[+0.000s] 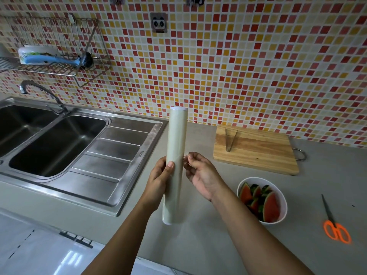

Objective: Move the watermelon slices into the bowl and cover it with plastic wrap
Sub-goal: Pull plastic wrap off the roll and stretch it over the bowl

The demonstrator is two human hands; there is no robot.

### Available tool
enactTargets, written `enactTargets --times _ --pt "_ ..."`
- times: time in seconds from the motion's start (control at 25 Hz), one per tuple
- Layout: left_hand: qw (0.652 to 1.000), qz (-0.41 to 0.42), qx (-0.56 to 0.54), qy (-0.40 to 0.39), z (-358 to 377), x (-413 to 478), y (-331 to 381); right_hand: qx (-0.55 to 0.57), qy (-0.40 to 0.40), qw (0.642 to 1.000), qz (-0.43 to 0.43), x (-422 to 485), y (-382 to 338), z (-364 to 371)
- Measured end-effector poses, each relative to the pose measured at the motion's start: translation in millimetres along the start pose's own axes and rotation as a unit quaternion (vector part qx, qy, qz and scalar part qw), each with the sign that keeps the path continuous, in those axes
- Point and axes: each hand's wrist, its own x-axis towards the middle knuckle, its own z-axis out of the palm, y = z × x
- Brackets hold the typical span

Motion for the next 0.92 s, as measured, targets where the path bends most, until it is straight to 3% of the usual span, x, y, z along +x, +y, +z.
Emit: enactTargets --times 0.24,0.36,0.48,0.72,0.92 --pt "1.000 0.001 0.012 -0.028 -2.8 0.4 0.6 -0.151 0.051 0.986 -0.049 3.2 -3.3 -2.2" --pt "0.999 0.014 0.009 -0.041 0.7 -0.6 4.9 -0.127 0.018 0.991 -0.024 3.1 -3.3 1.0" --pt "0.999 0.017 0.004 -0.029 3.5 -2.0 6.7 -0.019 -0.019 1.000 0.007 0.4 -2.8 2.5" --pt "0.999 0.014 0.046 0.001 5.4 -2.8 8.4 0.082 -0.031 0.995 -0.049 -4.2 1.5 2.4" --pt "0.995 0.025 0.097 0.004 6.0 -1.4 7.2 -0.013 0.003 0.999 -0.034 -2.8 -6.0 3.9"
